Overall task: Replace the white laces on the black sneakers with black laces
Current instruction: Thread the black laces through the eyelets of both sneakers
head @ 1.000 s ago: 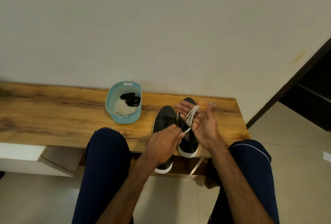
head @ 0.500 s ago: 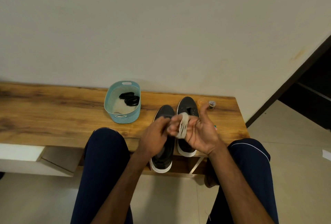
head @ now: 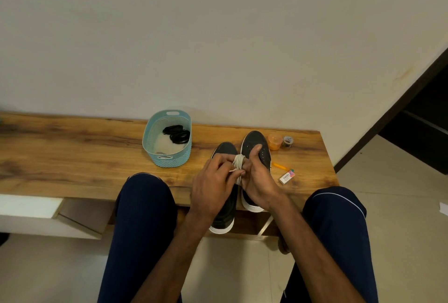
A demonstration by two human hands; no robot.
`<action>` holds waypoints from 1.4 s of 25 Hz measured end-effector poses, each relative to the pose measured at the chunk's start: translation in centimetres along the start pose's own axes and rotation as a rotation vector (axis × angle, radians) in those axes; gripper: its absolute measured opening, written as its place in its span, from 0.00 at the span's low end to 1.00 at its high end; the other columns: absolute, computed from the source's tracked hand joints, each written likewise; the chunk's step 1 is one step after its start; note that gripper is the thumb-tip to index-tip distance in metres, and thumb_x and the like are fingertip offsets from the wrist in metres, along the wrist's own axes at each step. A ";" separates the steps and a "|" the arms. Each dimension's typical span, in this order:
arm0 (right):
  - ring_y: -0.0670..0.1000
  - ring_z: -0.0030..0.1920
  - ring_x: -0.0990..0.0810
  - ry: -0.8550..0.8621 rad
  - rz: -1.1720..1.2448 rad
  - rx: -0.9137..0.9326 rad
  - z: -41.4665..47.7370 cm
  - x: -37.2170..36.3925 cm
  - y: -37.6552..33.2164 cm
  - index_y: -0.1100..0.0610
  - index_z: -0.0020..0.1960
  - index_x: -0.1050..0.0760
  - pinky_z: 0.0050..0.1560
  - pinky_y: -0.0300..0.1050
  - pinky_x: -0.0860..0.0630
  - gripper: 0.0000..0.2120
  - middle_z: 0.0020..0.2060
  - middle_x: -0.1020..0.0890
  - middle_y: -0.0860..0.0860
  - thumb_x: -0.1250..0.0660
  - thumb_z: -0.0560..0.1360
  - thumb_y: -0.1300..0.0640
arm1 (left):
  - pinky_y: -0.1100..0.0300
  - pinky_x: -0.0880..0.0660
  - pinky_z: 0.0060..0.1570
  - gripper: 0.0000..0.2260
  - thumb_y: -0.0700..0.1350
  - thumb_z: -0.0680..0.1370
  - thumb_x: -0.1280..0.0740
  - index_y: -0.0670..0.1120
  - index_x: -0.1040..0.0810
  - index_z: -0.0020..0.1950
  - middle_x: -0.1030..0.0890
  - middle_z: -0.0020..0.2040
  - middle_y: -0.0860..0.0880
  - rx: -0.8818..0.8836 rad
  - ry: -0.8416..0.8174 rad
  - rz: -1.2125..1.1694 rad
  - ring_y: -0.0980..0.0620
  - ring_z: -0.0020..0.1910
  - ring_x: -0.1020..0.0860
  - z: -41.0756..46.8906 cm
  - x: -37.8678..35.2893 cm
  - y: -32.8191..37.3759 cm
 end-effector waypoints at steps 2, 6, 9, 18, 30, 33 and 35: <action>0.55 0.61 0.19 -0.038 0.146 0.032 -0.2 -0.8 -0.3 0.65 0.69 0.28 0.57 0.42 0.22 0.46 0.64 0.22 0.63 0.57 0.76 0.28 | 0.58 0.23 0.34 0.13 0.54 0.76 0.29 0.45 0.18 0.52 0.21 0.51 0.52 0.098 0.071 -0.094 0.56 0.45 0.22 0.0 0.6 -0.7; 0.56 0.68 0.24 -0.038 0.300 0.075 -0.5 -1.4 -0.8 0.65 0.72 0.31 0.62 0.44 0.24 0.44 0.68 0.24 0.61 0.57 0.76 0.30 | 0.65 0.28 0.34 0.15 0.58 0.73 0.28 0.50 0.22 0.52 0.21 0.45 0.57 0.330 0.111 -0.264 0.60 0.38 0.24 -0.3 0.5 -2.5; 0.52 0.73 0.29 -0.016 0.303 0.066 -0.5 -1.4 -0.5 0.63 0.74 0.33 0.64 0.41 0.27 0.44 0.72 0.28 0.57 0.59 0.76 0.30 | 0.57 0.28 0.32 0.11 0.54 0.73 0.27 0.48 0.19 0.48 0.19 0.39 0.54 0.414 0.101 -0.362 0.56 0.33 0.26 -0.9 -0.5 -3.3; 0.39 0.55 0.18 0.062 -0.009 -0.083 0.0 -1.4 2.3 0.56 0.68 0.30 0.50 0.31 0.23 0.27 0.53 0.15 0.45 0.42 0.78 0.39 | 0.51 0.23 0.41 0.05 0.47 0.80 0.34 0.48 0.21 0.51 0.19 0.42 0.51 0.526 0.009 -0.184 0.52 0.41 0.21 -1.6 -2.3 -4.9; 0.53 0.58 0.18 0.250 0.030 -0.070 0.3 -0.8 2.0 0.66 0.61 0.24 0.57 0.44 0.21 0.16 0.50 0.17 0.57 0.41 0.84 0.54 | 0.60 0.26 0.37 0.04 0.46 0.80 0.36 0.50 0.22 0.52 0.20 0.42 0.55 0.485 0.100 -0.293 0.57 0.40 0.22 -2.0 -3.4 -5.3; 0.56 0.66 0.23 0.334 0.141 -0.047 0.2 0.5 2.8 0.64 0.68 0.28 0.67 0.48 0.27 0.15 0.61 0.21 0.60 0.41 0.83 0.61 | 0.58 0.26 0.39 0.05 0.43 0.79 0.33 0.49 0.21 0.53 0.19 0.44 0.53 0.462 0.077 -0.219 0.54 0.42 0.21 -2.1 -3.4 -4.8; 0.55 0.65 0.22 0.275 0.068 -0.044 0.2 0.2 3.1 0.63 0.70 0.31 0.67 0.47 0.26 0.16 0.63 0.21 0.60 0.42 0.83 0.65 | 0.56 0.25 0.39 0.07 0.43 0.77 0.31 0.51 0.21 0.53 0.18 0.43 0.54 0.492 0.062 -0.245 0.54 0.43 0.20 -1.7 -3.1 -5.4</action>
Point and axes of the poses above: each hand's wrist, its own z-axis towards the middle knuckle, its own x-axis out of the back of the hand, y = z × x, the point moved 10 cm from there along z, towards the middle knuckle
